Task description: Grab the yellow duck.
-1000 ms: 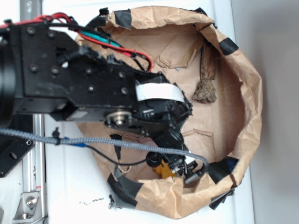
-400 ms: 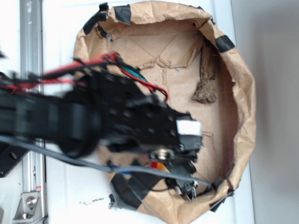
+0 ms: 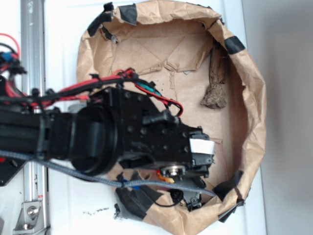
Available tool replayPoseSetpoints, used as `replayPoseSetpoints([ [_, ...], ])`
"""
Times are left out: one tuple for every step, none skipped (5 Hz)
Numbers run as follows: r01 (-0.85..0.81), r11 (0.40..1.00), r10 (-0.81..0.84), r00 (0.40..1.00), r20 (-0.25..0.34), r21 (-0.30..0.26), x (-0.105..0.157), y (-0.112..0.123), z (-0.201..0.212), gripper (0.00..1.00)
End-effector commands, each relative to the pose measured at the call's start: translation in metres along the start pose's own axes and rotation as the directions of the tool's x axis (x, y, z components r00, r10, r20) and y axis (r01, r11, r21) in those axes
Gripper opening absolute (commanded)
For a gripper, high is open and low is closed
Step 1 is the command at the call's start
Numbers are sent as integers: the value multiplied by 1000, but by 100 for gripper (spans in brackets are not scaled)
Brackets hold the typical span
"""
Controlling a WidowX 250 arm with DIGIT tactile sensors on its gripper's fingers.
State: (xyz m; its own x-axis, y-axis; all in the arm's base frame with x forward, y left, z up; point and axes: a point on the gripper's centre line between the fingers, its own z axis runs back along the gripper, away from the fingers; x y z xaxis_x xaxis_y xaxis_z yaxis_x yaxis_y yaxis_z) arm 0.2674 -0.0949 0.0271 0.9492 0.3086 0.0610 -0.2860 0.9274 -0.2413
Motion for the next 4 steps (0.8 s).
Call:
replayPoseSetpoints([
  [-6, 1000, 4, 994, 106, 20, 14, 21, 38, 0],
  [51, 995, -66, 981, 183, 81, 36, 54, 84, 0],
  [183, 971, -208, 963, 170, 152, 51, 88, 120, 0],
  [206, 962, -235, 959, 160, 178, 54, 92, 127, 0],
])
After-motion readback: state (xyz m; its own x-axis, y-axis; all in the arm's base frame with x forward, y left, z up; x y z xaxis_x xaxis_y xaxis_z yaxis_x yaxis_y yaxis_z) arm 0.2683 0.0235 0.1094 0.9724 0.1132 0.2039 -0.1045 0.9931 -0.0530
